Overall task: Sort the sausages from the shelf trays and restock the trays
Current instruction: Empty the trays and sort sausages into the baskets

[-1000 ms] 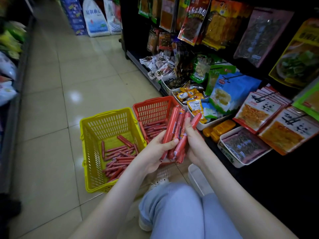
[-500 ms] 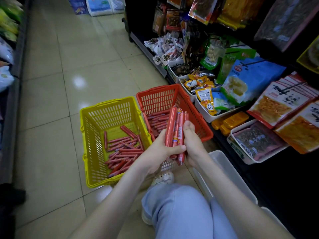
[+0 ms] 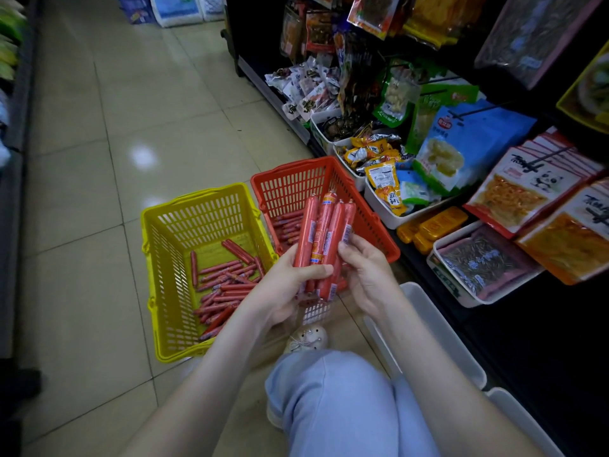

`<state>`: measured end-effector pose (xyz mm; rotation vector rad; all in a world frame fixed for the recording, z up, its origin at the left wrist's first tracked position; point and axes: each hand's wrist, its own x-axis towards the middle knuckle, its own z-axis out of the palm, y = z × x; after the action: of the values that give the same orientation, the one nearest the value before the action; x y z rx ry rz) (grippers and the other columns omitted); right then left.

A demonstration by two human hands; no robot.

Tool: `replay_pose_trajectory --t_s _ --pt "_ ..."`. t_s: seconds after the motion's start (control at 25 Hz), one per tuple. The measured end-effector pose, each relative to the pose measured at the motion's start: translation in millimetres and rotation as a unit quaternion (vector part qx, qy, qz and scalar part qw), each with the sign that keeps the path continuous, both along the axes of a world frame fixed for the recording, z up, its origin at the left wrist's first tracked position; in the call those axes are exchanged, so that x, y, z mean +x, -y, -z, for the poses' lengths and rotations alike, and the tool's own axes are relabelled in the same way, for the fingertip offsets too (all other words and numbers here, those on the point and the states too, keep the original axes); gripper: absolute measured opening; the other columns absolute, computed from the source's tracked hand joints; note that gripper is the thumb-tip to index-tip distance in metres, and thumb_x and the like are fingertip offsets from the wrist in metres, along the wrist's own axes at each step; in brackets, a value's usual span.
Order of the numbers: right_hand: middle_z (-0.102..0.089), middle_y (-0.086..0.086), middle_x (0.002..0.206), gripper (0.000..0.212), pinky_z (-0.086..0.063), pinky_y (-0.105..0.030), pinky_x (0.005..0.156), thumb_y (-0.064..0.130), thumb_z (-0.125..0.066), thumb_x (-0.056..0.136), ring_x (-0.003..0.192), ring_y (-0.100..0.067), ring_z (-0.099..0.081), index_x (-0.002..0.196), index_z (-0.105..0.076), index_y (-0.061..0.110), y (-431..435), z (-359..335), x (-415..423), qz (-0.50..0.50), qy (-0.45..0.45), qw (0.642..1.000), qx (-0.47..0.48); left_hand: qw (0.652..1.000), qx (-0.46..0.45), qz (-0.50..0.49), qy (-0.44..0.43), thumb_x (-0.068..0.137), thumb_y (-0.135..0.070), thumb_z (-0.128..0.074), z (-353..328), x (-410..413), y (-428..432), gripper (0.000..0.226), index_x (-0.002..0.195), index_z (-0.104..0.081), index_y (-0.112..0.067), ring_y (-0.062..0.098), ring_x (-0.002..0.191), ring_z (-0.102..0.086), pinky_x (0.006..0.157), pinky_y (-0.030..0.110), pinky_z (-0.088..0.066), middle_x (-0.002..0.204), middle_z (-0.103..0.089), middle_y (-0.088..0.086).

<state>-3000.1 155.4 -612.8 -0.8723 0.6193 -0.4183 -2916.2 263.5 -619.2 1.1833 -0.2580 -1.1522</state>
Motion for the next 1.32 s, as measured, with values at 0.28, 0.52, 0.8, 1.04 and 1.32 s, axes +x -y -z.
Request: replay_pose_trajectory --t_s 0.28,0.52,0.8,1.04,1.32 --pt "-0.068 -0.016 0.101 0.033 -0.054 -0.040 0.086 -0.001 -0.052 0.090 0.087 -0.023 -0.068 0.123 -0.052 -0.006 2 -1 -6 -0.015 0.004 1.000 0.013 0.998 0.048 -0.033 0.033 0.081 0.006 -0.066 0 0 5 0.037 0.112 -0.061 -0.012 0.021 0.081 -0.070 0.062 0.029 -0.055 0.099 -0.071 0.010" --pt "-0.069 -0.010 0.089 0.023 -0.056 -0.037 0.075 0.005 -0.050 0.095 0.078 -0.020 -0.067 0.116 -0.058 0.003 10 6 -3 -0.001 -0.015 1.000 0.002 0.996 0.062 -0.055 0.031 0.081 0.005 -0.066 8 5 2 0.033 0.110 -0.062 -0.011 0.024 0.085 -0.070 0.071 0.035 -0.058 0.099 -0.073 0.010" --pt "-0.069 -0.006 0.094 0.031 -0.054 -0.025 0.058 -0.007 -0.052 0.090 0.071 -0.011 -0.068 0.118 -0.057 0.006 37 28 21 -0.088 -0.132 0.982 -0.107 0.983 0.079 -0.168 -0.003 0.081 0.007 -0.062 38 48 -30 0.024 0.098 -0.062 -0.011 0.018 0.073 -0.070 0.068 0.031 -0.054 0.088 -0.072 0.006" --pt "-0.061 -0.006 0.107 0.047 -0.052 -0.028 0.081 -0.006 -0.062 0.083 0.092 -0.018 -0.062 0.128 -0.051 0.002 37 83 74 -0.189 -0.260 0.905 -0.278 0.962 0.123 -0.241 -0.033 0.083 0.005 -0.061 68 79 -60 0.024 0.098 -0.061 -0.014 0.014 0.069 -0.069 0.062 0.029 -0.051 0.081 -0.071 0.007" --pt "-0.060 -0.006 0.121 0.047 -0.036 -0.026 0.093 -0.001 -0.063 0.080 0.111 -0.023 -0.055 0.124 -0.058 0.013 29 134 122 -0.274 -0.268 0.747 -0.543 0.937 0.150 -0.306 -0.078 0.084 0.005 -0.061 99 104 -85 0.031 0.107 -0.059 -0.015 0.012 0.071 -0.069 0.056 0.026 -0.057 0.086 -0.072 0.004"
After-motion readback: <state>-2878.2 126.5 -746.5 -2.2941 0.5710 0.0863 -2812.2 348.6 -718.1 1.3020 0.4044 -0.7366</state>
